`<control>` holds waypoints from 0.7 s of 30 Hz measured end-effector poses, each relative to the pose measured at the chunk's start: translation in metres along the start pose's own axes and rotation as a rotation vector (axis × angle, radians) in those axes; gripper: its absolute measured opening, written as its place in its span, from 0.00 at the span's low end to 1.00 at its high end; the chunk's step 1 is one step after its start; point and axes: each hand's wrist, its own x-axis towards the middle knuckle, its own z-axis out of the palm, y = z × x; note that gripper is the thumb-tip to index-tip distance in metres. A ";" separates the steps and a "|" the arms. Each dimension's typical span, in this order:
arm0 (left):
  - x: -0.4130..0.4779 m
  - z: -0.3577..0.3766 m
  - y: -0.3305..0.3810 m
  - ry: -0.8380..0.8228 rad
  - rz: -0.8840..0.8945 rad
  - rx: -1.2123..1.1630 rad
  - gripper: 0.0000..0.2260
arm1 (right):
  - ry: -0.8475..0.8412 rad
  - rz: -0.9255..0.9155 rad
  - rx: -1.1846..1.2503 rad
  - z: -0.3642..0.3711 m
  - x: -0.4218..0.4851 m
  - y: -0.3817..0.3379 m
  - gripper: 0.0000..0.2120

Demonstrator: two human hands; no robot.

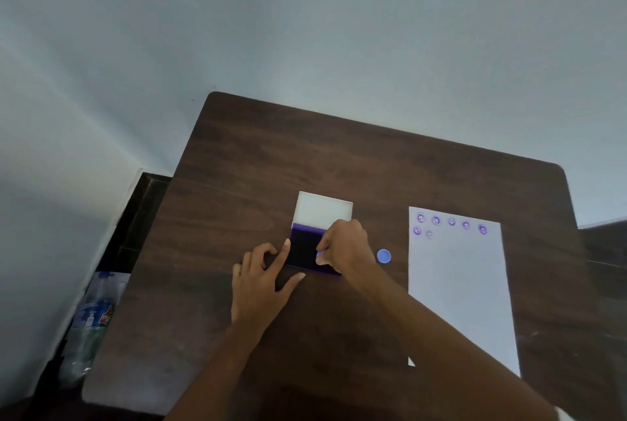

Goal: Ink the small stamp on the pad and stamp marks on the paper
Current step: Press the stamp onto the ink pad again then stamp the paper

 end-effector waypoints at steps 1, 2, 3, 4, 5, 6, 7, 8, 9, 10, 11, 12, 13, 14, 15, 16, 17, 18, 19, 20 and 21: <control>0.000 -0.002 0.002 -0.009 -0.002 0.011 0.34 | 0.017 -0.013 0.025 0.000 -0.004 0.002 0.11; -0.001 -0.003 0.003 -0.018 0.003 0.023 0.35 | 0.032 -0.019 0.052 0.000 -0.010 0.003 0.11; -0.002 -0.003 0.003 -0.023 0.012 0.027 0.37 | 0.055 -0.016 0.086 -0.002 -0.016 0.006 0.10; -0.004 -0.002 0.005 -0.024 0.010 0.020 0.37 | 0.097 -0.019 0.134 -0.006 -0.024 0.012 0.10; -0.006 -0.001 0.006 -0.016 -0.015 0.004 0.37 | 0.148 -0.037 0.194 -0.012 -0.033 0.018 0.09; -0.009 0.000 0.010 0.003 -0.058 -0.021 0.38 | 0.210 -0.060 0.261 -0.020 -0.043 0.027 0.08; -0.012 0.001 0.017 0.029 -0.105 -0.049 0.38 | 0.272 -0.069 0.329 -0.030 -0.054 0.039 0.07; -0.016 0.003 0.027 0.057 -0.122 -0.072 0.38 | 0.324 -0.054 0.394 -0.040 -0.065 0.054 0.07; -0.021 0.006 0.041 0.084 -0.089 -0.096 0.36 | 0.364 -0.022 0.446 -0.052 -0.074 0.070 0.07; -0.026 0.011 0.056 0.099 -0.004 -0.119 0.32 | 0.392 0.017 0.472 -0.062 -0.081 0.087 0.08; -0.031 0.020 0.074 0.103 0.124 -0.155 0.28 | 0.414 0.053 0.472 -0.072 -0.086 0.105 0.07; -0.034 0.030 0.092 0.093 0.268 -0.195 0.23 | 0.433 0.087 0.459 -0.080 -0.088 0.122 0.07; -0.035 0.039 0.112 0.068 0.393 -0.222 0.20 | 0.452 0.116 0.448 -0.089 -0.089 0.138 0.06; -0.035 0.048 0.131 0.023 0.480 -0.240 0.18 | 0.474 0.137 0.446 -0.096 -0.088 0.152 0.06; -0.032 0.055 0.148 -0.024 0.525 -0.263 0.17 | 0.495 0.145 0.446 -0.103 -0.086 0.164 0.07; -0.028 0.062 0.161 -0.057 0.531 -0.297 0.17 | 0.509 0.145 0.439 -0.108 -0.082 0.174 0.07; -0.024 0.068 0.172 -0.078 0.509 -0.329 0.18 | 0.513 0.142 0.429 -0.113 -0.076 0.182 0.07; -0.021 0.073 0.179 -0.093 0.483 -0.343 0.20 | 0.509 0.141 0.423 -0.116 -0.070 0.188 0.07; -0.019 0.078 0.182 -0.102 0.466 -0.325 0.21 | 0.500 0.139 0.421 -0.117 -0.063 0.192 0.07; -0.018 0.082 0.182 -0.102 0.466 -0.282 0.22 | 0.487 0.133 0.421 -0.117 -0.057 0.195 0.07; -0.017 0.086 0.181 -0.095 0.475 -0.234 0.23 | 0.468 0.123 0.417 -0.117 -0.050 0.197 0.07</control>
